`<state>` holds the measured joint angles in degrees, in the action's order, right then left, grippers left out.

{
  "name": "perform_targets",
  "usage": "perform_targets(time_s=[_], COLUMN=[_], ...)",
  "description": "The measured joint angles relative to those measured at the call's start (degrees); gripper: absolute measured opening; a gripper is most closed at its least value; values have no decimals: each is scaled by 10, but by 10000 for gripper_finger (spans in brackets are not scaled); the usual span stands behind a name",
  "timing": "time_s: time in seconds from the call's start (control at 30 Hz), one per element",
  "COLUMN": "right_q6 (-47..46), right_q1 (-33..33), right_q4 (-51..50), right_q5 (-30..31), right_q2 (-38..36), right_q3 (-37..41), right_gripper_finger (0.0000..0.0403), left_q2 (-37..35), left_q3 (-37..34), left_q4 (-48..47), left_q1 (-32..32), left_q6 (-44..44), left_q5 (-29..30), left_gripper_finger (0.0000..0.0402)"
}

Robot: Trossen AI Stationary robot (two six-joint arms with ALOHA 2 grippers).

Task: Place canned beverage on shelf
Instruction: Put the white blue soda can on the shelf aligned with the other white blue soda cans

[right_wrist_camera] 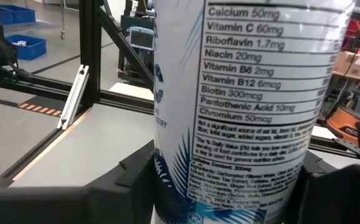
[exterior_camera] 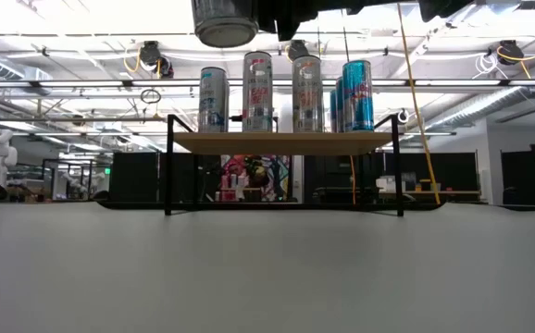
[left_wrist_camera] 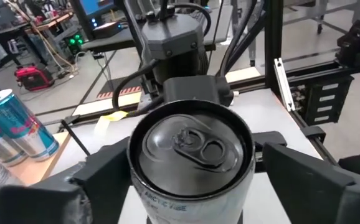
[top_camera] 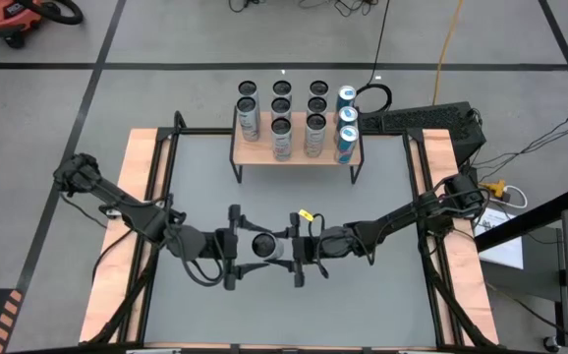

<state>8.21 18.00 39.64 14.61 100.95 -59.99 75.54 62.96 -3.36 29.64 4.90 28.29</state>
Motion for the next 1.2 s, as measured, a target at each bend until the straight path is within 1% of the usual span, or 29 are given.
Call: perform_targets(time_s=[0.07, 0.17, 0.4, 0.5, 0.57, 0.63, 0.8, 0.9, 1.1, 1.2], right_q6=[0, -3, -14, -16, -16, -15, -15, -15, -15, -15], right_q1=[0, -3, -7, -7, -7, -7, -7, -8, -8, -8], right_q4=[0, 0, -1, -5, -7, -9, 3, 3, 2, 2], right_q5=[-6, -31, -32, -32, -32, -32, -38, -42, -42, -43], right_q2=[0, 0, 0, 0, 0, 0, -1, -1, -1, -1], right_q3=[0, 0, 0, 0, 0, 0, 0, 0, 0, 0], right_gripper_finger=[194, 194, 194, 194, 194, 194, 194, 194, 194, 194], left_q2=[-3, -13, -26, -26, -23, -18, -10, -10, -10, -10], left_q3=[0, 0, 0, 0, 1, 1, 0, 0, 0, 0], left_q4=[-1, -3, -24, -41, -44, -43, -50, -49, -19, -19], left_q1=[0, 0, 0, 0, 0, 0, 0, 0, 4, 5], left_q6=[3, 4, -1, -12, -15, -13, -11, -12, -16, -16], left_q5=[-2, -7, -7, -7, -6, -4, -13, -13, -12, -6], left_gripper_finger=[331, 310, 268, 261, 265, 277, 329, 349, 353, 338])
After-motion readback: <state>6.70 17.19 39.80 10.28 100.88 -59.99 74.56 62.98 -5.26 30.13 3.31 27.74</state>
